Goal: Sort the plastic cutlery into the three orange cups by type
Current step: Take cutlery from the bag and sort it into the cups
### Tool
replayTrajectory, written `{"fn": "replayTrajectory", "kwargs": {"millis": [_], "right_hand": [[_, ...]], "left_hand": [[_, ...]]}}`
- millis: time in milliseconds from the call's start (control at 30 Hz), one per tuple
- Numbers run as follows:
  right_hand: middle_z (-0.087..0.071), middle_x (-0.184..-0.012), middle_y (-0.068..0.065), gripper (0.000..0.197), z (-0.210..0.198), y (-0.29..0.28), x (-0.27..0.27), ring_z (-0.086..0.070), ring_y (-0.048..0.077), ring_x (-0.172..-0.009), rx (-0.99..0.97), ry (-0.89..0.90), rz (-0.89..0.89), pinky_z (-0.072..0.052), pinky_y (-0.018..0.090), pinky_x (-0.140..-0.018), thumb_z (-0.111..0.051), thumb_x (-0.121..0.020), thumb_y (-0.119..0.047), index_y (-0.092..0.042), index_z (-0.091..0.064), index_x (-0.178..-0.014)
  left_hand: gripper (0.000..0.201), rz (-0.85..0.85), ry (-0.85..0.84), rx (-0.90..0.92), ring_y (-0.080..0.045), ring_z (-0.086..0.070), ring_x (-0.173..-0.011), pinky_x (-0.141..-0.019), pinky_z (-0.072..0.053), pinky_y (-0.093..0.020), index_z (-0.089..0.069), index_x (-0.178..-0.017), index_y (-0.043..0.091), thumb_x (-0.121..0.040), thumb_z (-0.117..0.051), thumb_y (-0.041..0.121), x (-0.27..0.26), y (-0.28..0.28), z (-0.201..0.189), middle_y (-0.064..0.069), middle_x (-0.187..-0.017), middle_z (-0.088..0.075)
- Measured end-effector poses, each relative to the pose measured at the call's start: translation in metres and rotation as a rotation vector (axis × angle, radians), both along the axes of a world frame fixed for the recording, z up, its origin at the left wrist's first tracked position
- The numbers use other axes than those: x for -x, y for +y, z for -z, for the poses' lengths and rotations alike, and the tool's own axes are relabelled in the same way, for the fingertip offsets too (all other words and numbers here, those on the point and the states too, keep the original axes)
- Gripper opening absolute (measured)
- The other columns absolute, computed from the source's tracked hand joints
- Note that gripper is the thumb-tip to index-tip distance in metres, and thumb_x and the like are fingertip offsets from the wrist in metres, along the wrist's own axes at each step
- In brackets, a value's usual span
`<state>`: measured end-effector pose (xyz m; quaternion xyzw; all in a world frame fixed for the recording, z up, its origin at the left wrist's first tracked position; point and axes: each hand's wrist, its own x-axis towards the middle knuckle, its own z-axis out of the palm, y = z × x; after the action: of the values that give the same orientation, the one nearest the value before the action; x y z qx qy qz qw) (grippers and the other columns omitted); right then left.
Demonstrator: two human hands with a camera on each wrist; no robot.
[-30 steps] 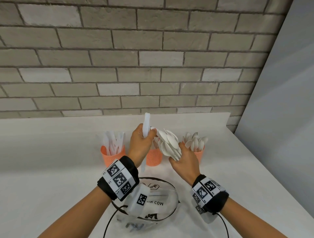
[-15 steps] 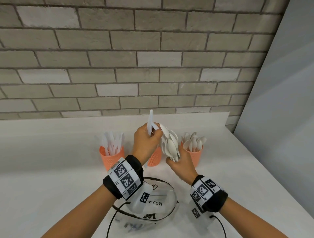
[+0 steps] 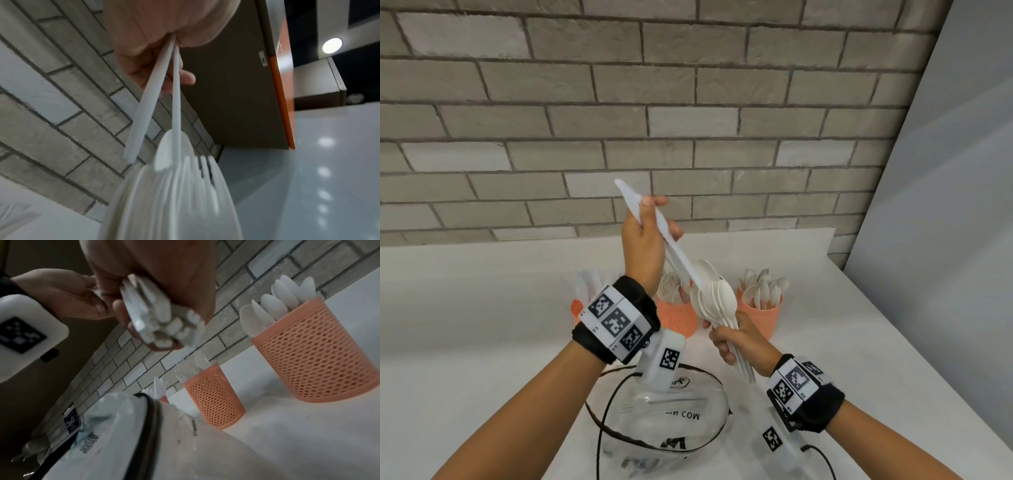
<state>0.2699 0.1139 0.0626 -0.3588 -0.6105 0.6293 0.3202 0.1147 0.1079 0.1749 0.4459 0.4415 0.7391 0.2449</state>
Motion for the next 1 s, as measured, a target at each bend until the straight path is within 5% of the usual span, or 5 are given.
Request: {"fn": "replayTrajectory", "kwargs": {"millis": [233,600,733,900,1000], "right_hand": [[-0.044,-0.041,-0.008,0.012,0.001,0.001,-0.003,-0.036,0.006,-0.033,-0.064,-0.056,-0.012,-0.033,0.017,-0.036,-0.055,-0.078,0.0,-0.012,-0.057,-0.077],[-0.046,-0.036,-0.01,0.027,-0.006,0.012,-0.002,-0.037,0.004,-0.031,-0.28,-0.135,0.15,-0.034,0.019,-0.037,-0.052,-0.079,0.011,-0.016,-0.051,-0.073],[-0.048,-0.048,-0.01,0.032,-0.003,0.013,-0.002,-0.042,0.001,-0.036,-0.339,-0.168,0.173,-0.034,0.013,-0.039,-0.055,-0.078,0.009,-0.023,-0.052,-0.082],[-0.046,-0.05,-0.009,0.018,-0.003,0.013,-0.003,-0.04,0.002,-0.036,-0.33,-0.155,0.122,-0.033,0.014,-0.039,-0.056,-0.07,-0.003,-0.014,-0.053,-0.084],[-0.046,-0.046,-0.007,0.016,-0.004,0.014,-0.004,-0.038,0.005,-0.035,-0.255,-0.145,0.05,-0.034,0.019,-0.038,-0.051,-0.065,-0.01,-0.018,-0.054,-0.078]], "left_hand": [[0.011,0.027,-0.05,0.141,-0.002,-0.03,-0.033,-0.035,-0.026,-0.014,-0.06,-0.083,0.017,-0.092,-0.056,0.021,0.02,0.009,-0.011,0.014,-0.042,-0.037],[0.015,0.205,0.487,0.307,-0.037,-0.066,-0.078,-0.067,-0.055,-0.029,-0.073,-0.09,0.009,-0.086,-0.064,0.02,-0.001,-0.016,0.041,-0.019,-0.084,-0.072],[0.017,0.238,0.494,0.338,-0.036,-0.065,-0.076,-0.071,-0.053,-0.038,-0.072,-0.079,0.008,-0.085,-0.064,0.021,-0.002,-0.015,0.047,-0.021,-0.08,-0.07],[0.004,0.241,0.302,0.371,-0.003,-0.056,-0.048,-0.043,-0.043,-0.012,-0.062,-0.088,0.011,-0.085,-0.065,0.012,-0.002,-0.007,0.041,-0.003,-0.064,-0.059],[0.007,0.278,0.265,0.403,-0.013,-0.058,-0.057,-0.043,-0.044,-0.015,-0.065,-0.088,0.014,-0.082,-0.067,0.012,-0.003,-0.002,0.045,-0.007,-0.068,-0.061]]}}
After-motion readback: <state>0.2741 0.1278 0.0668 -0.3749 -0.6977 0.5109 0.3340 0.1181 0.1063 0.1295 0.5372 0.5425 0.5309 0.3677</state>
